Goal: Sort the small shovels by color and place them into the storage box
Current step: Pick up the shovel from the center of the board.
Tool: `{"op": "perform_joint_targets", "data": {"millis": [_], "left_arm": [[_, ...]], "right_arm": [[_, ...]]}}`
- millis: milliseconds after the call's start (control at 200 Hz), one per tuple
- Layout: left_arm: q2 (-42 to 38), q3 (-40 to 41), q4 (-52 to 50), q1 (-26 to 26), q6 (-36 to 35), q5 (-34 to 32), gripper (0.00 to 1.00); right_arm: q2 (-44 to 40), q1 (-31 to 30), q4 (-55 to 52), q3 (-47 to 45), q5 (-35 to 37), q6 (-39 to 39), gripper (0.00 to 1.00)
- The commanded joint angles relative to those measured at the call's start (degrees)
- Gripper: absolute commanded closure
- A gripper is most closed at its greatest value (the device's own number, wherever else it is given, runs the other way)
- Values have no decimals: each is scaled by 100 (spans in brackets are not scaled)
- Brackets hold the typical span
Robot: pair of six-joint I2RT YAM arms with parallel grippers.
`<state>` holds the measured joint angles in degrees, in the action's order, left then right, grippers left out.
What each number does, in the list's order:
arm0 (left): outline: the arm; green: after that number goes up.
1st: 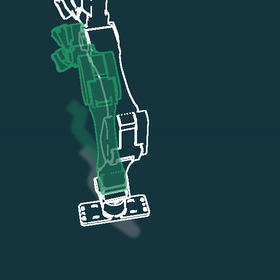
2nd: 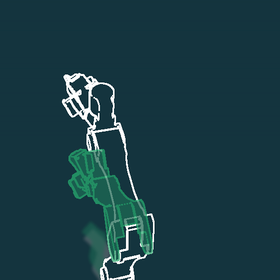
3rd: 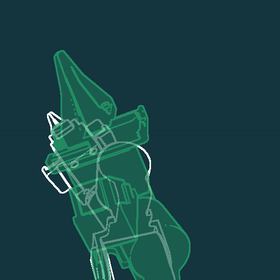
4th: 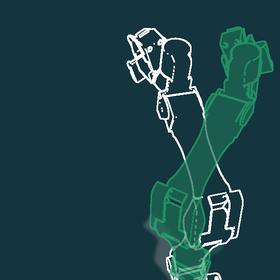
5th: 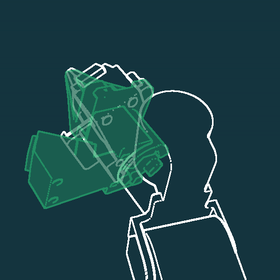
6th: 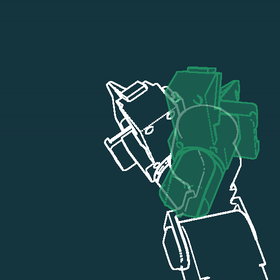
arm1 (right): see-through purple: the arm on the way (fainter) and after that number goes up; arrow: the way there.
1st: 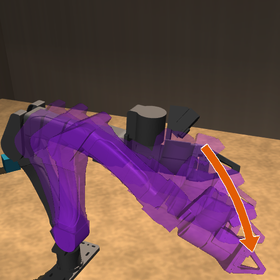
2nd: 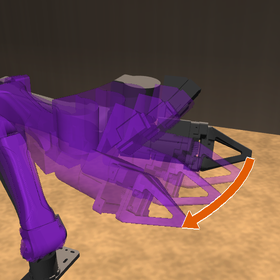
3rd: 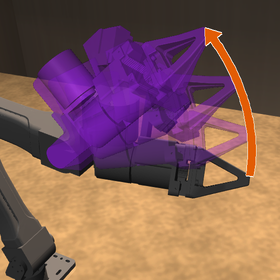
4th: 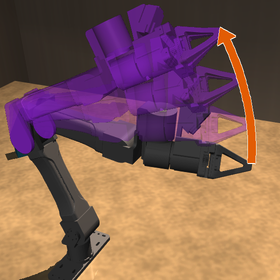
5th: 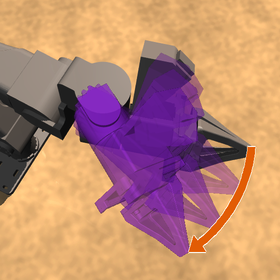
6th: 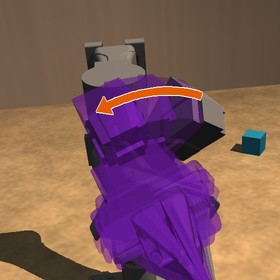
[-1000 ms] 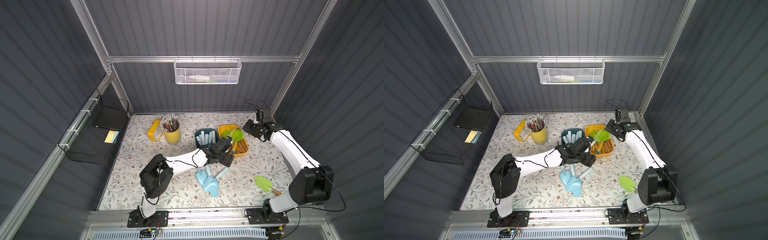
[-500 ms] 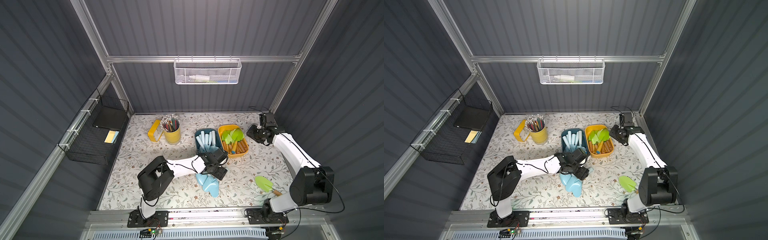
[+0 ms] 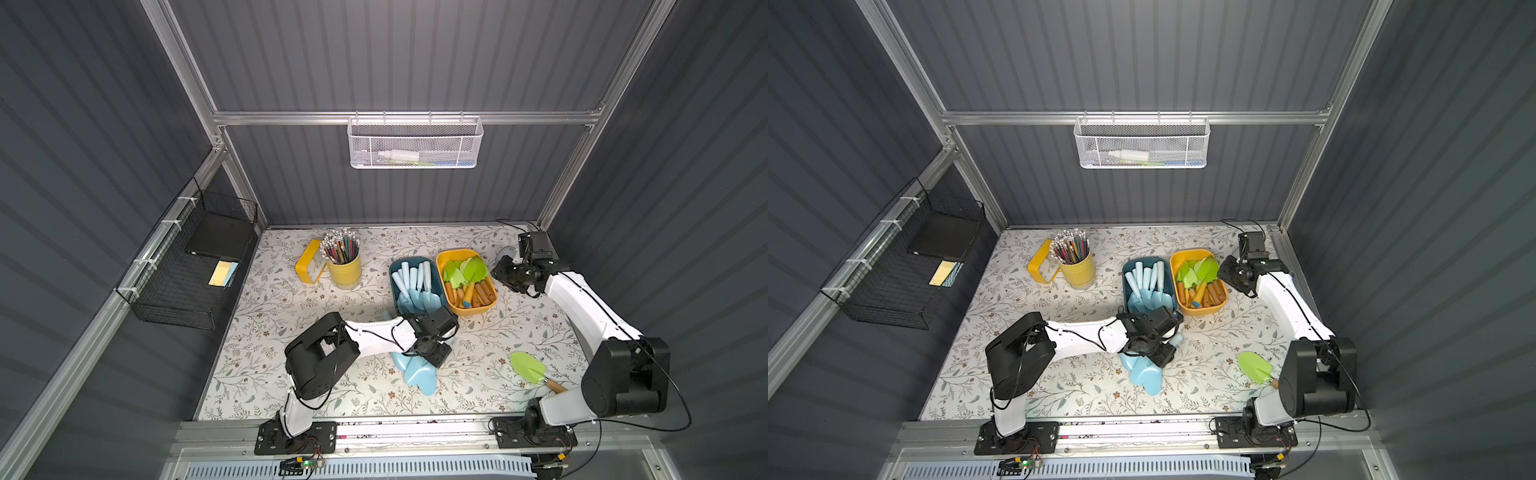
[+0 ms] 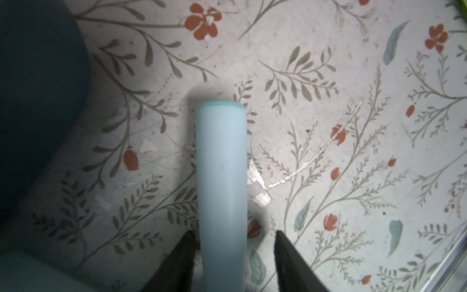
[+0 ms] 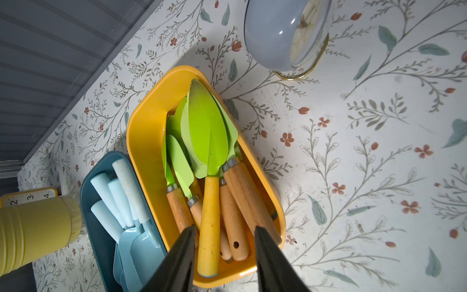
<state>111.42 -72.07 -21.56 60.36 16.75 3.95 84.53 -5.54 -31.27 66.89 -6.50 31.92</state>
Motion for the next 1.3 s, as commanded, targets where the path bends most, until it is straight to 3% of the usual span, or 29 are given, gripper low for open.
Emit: {"op": "perform_joint_targets", "data": {"millis": [0, 120, 285, 455, 520, 690, 790, 890, 1071, 1291], "left_arm": [[223, -153, -209, 24, -109, -146, 72], [118, -520, -331, 22, -141, -130, 100], [-103, -1361, -471, 20, -8, -31, 100], [-327, -2298, -726, 11, 124, 125, 100], [-413, -2504, -775, -38, 174, -114, 100], [-483, -2781, -504, -823, 52, -363, 100], [-714, -2437, 370, -1546, 41, 334, 100], [-811, -2287, 1120, -1928, -31, 1167, 100], [-716, -2296, 1787, -2129, -213, 2546, 100], [-748, -2012, 2073, -2195, -164, 3255, 100]], "right_arm": [[-112, 31, 4, -91, -101, -37, 57], [-164, 42, 9, -129, -228, -87, 57], [-238, 43, 76, -167, -761, -249, 57], [-413, 31, 561, -359, -2182, -133, 58], [-516, 29, 852, -381, -2533, 11, 57], [-709, 29, 1700, -239, -3075, 398, 56], [-670, 29, 1795, -27, -3133, 433, 56], [-629, 32, 1955, 28, -3277, 497, 55], [-569, -3, 2621, -188, -3640, 868, 54], [-390, -372, 3215, -64, -3710, 1052, 54]]}}
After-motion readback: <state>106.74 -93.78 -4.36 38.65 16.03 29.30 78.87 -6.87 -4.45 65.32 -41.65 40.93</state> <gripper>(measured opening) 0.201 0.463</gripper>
